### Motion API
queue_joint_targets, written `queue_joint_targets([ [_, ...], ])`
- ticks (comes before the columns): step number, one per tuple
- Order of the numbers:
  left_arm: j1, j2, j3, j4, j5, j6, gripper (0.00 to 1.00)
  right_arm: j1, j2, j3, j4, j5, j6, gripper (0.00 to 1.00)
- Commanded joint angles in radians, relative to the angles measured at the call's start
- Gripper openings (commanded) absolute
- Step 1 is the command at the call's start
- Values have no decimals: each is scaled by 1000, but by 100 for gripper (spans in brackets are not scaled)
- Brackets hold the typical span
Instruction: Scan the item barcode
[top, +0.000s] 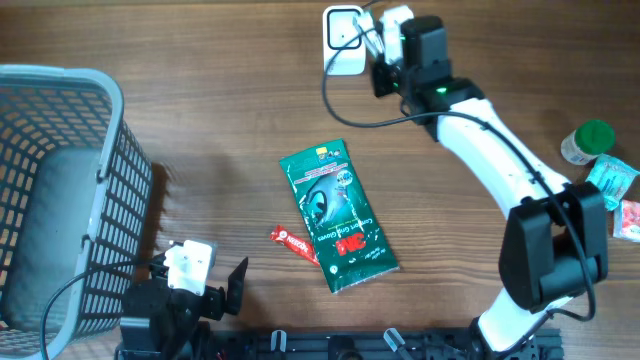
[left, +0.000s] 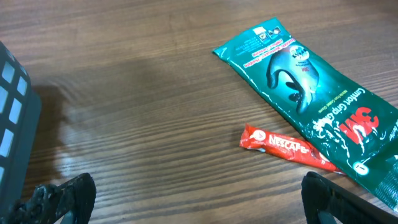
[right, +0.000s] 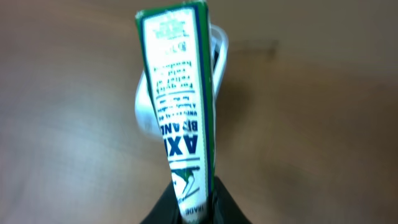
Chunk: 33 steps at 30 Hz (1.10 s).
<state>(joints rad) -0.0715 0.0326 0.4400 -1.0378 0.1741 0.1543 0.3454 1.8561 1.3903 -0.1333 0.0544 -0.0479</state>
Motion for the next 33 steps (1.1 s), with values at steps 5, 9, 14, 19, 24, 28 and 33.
queue_joint_targets([
  [5,3,-5,-1,5,8,-5,100,40,242,13,308,348,-137,5],
  [9,3,-5,-1,5,8,-5,100,61,293,13,373,360,-135,4],
  [14,3,-5,-1,5,8,-5,100,89,294,13,409,361,-122,5],
  [19,3,-5,-1,5,8,-5,100,46,157,35,117,401,293,4],
  [24,3,-5,-1,5,8,-5,100,-216,67,25,-341,476,558,4],
  [28,3,-5,-1,5,8,-5,100,-454,123,-10,-340,467,626,4],
  [33,3,-5,-1,5,8,-5,100,-614,169,-9,-313,423,621,22],
])
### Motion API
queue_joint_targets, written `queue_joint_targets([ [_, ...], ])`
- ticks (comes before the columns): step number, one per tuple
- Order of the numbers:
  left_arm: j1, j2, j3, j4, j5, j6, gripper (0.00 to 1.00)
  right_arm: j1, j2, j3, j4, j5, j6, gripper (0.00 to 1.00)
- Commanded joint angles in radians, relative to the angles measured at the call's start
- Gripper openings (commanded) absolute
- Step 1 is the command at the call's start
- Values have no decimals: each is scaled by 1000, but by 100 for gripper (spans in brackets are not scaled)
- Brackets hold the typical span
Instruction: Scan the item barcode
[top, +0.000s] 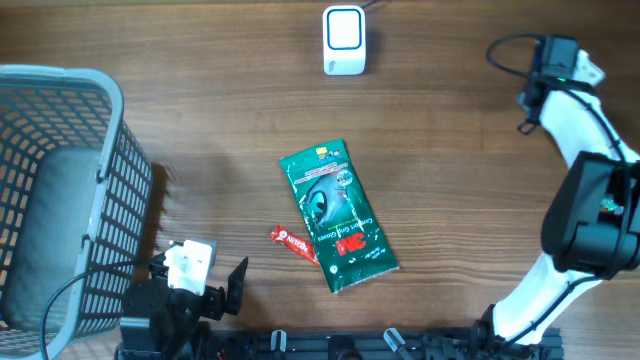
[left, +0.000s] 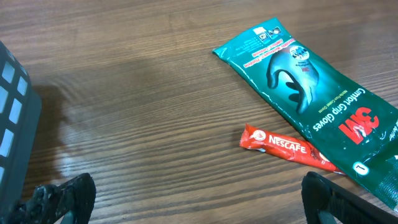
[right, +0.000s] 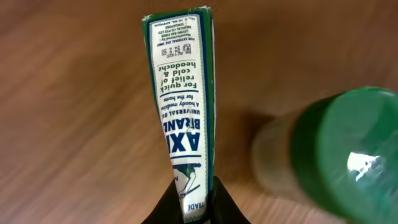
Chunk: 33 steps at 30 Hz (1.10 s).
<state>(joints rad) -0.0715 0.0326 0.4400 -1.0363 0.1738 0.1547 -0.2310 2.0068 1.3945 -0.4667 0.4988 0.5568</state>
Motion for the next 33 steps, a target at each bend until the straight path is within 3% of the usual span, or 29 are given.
queue_joint_targets([
  [1,3,-5,-1,3,9,-6,100,-48,14,-6,23,-50,-6,38],
  [2,3,-5,-1,3,9,-6,100,-53,5,14,7,-84,-34,45],
  [3,3,-5,-1,4,9,-6,100,-54,-19,60,-50,-112,-34,67],
  [4,3,-5,-1,3,9,-6,100,-51,-38,91,-85,-127,-34,80],
  [5,3,-5,-1,3,9,-5,100,-47,-69,144,-145,-166,-34,99],
  [8,3,-5,-1,3,9,-5,100,-46,-179,271,-365,-483,-34,100],
  [10,3,-5,-1,3,9,-6,100,-41,-258,274,-454,-879,-34,100],
  [12,3,-5,-1,4,9,-6,100,-14,-285,274,-573,-1113,-54,100],
  [14,3,-5,-1,3,9,-6,100,61,-285,262,-732,-1212,-158,100],
  [16,3,-5,-1,3,9,-6,100,143,-285,236,-807,-1207,-198,100],
  [18,3,-5,-1,3,9,-6,100,312,-285,184,-862,-1182,-270,100],
  [21,3,-5,-1,3,9,-6,100,575,-285,115,-794,-941,-185,100],
  [23,3,-5,-1,3,9,-6,100,765,-283,39,-633,-719,-72,100],
  [26,3,-5,-1,3,9,-6,100,990,-254,-112,-312,-497,-108,100],
  [30,3,-5,-1,3,9,-6,100,1068,-171,-138,-182,-452,-165,100],
  [33,3,-5,-1,3,9,-6,100,1076,-95,-138,-189,-454,-209,100],
])
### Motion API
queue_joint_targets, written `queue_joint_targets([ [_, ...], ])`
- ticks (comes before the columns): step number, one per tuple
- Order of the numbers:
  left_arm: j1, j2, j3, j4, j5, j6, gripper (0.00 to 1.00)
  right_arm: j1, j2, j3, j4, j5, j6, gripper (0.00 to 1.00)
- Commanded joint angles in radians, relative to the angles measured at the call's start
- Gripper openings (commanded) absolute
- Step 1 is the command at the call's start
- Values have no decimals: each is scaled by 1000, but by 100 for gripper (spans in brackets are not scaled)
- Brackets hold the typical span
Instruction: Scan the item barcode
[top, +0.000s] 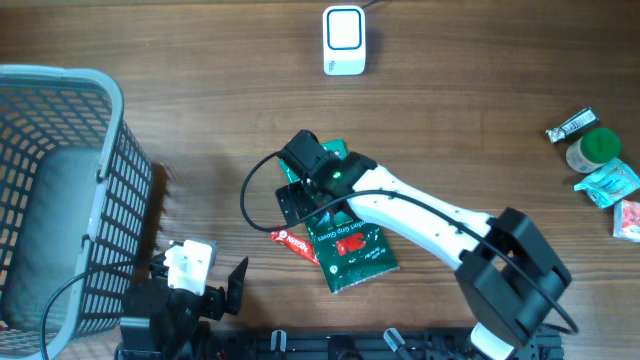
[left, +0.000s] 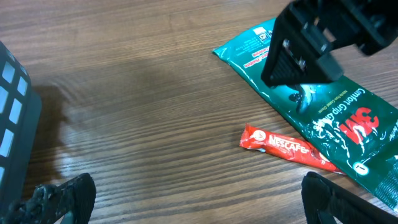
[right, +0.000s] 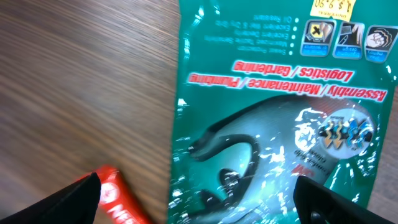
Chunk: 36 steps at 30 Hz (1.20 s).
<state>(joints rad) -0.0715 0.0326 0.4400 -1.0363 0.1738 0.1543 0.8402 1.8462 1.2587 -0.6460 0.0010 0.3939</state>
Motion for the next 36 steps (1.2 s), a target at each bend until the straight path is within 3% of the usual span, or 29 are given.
queue_joint_targets([
  [1,3,-5,-1,3,9,-5,100,5,100,-2,-26,44,-45,100],
  [3,3,-5,-1,4,9,-5,100,4,127,-2,-52,62,-24,96],
  [6,3,-5,-1,4,9,-5,100,4,127,-2,-81,20,-24,56],
  [7,3,-5,-1,3,9,-5,100,4,127,-2,-87,1,-25,54],
  [9,3,-5,-1,3,9,-5,100,4,129,-2,-99,-26,-23,29],
  [10,3,-5,-1,3,9,-5,100,4,131,-2,-102,-28,-14,12],
  [11,3,-5,-1,3,9,-5,100,4,135,-2,-102,-24,7,4],
  [23,3,-5,-1,3,9,-5,100,-3,113,55,-116,-146,25,4],
  [33,3,-5,-1,3,9,-5,100,-238,-158,56,-205,-804,28,5],
  [36,3,-5,-1,3,9,-5,100,-285,-182,56,-209,-1132,29,4],
])
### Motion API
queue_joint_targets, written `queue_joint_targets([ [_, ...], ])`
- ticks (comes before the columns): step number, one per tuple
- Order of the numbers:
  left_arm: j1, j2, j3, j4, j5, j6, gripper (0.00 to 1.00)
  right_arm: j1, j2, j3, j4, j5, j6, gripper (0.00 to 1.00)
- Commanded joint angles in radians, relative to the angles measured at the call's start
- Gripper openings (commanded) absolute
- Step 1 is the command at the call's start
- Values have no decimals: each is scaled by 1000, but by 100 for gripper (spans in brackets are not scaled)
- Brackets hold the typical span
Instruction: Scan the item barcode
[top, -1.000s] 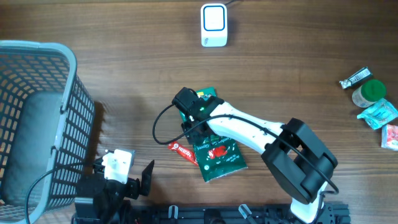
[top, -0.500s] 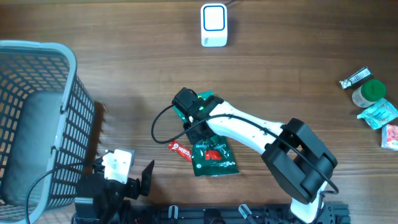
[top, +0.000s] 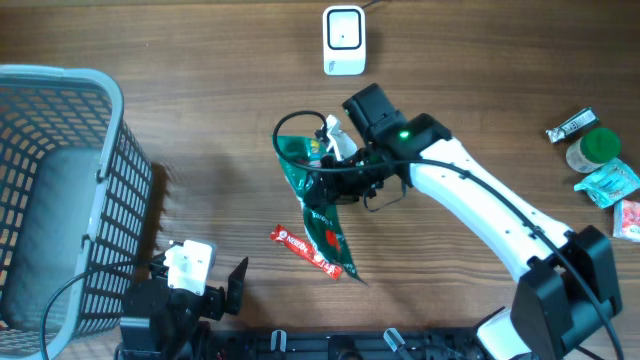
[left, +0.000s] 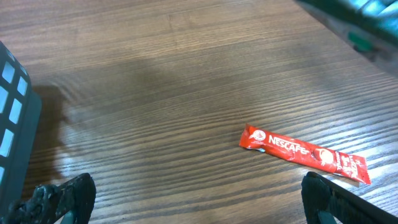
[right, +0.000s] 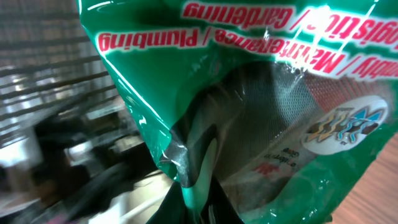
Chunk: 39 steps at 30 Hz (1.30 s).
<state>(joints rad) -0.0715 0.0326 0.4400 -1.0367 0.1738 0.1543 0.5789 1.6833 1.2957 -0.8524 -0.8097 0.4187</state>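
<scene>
The green glove packet (top: 322, 215) hangs off the table, tilted, with my right gripper (top: 345, 172) shut on its upper edge. In the right wrist view the packet (right: 261, 93) fills the frame, its fold pinched between the fingers at the bottom. The white barcode scanner (top: 343, 40) stands at the far middle of the table, some way beyond the packet. My left gripper (left: 199, 193) stays low at the front left, open, with nothing between its fingers. A red Nescafe sachet (left: 303, 154) lies on the wood ahead of it.
A grey mesh basket (top: 60, 190) stands at the left edge. At the far right lie a green-capped jar (top: 590, 145), a small box (top: 570, 124) and some small packets (top: 612, 180). The red sachet (top: 308, 250) lies under the hanging packet.
My right gripper was open over the green packet lying flat on the table. Now it is shut on the packet's upper edge and holds it lifted and tilted. The red sachet stays on the wood.
My right gripper held a green and white box at the scanner. Then it held that box at the far right by the green-capped jar. Then it was open over the glove packet, the box left by the jar. Now it holds the packet up.
</scene>
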Motion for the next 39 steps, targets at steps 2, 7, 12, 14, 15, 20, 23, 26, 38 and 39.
queue_joint_targets([
  [2,3,-5,-1,4,9,-5,100,-46,-19,19,-25,-427,72,4],
  [7,3,-5,-1,4,9,-5,100,-90,-19,19,-83,-422,206,4],
  [12,3,-5,-1,4,9,-5,100,-89,-19,19,-97,243,157,4],
  [14,3,-5,-1,4,9,-5,100,-61,-18,13,-113,581,157,4],
  [15,3,-5,-1,4,9,-5,100,-47,-17,1,-99,652,157,4],
  [20,3,-5,-1,4,9,-5,100,-10,-13,-148,48,694,163,34],
  [23,3,-5,-1,4,9,-5,100,-10,-5,-201,71,764,152,82],
  [26,3,-5,-1,4,9,-5,100,-11,-4,-201,45,861,135,95],
  [38,3,-5,-1,4,9,-5,100,-164,-2,-419,217,765,-52,100],
  [39,3,-5,-1,4,9,-5,100,-164,4,-419,224,727,-52,98],
])
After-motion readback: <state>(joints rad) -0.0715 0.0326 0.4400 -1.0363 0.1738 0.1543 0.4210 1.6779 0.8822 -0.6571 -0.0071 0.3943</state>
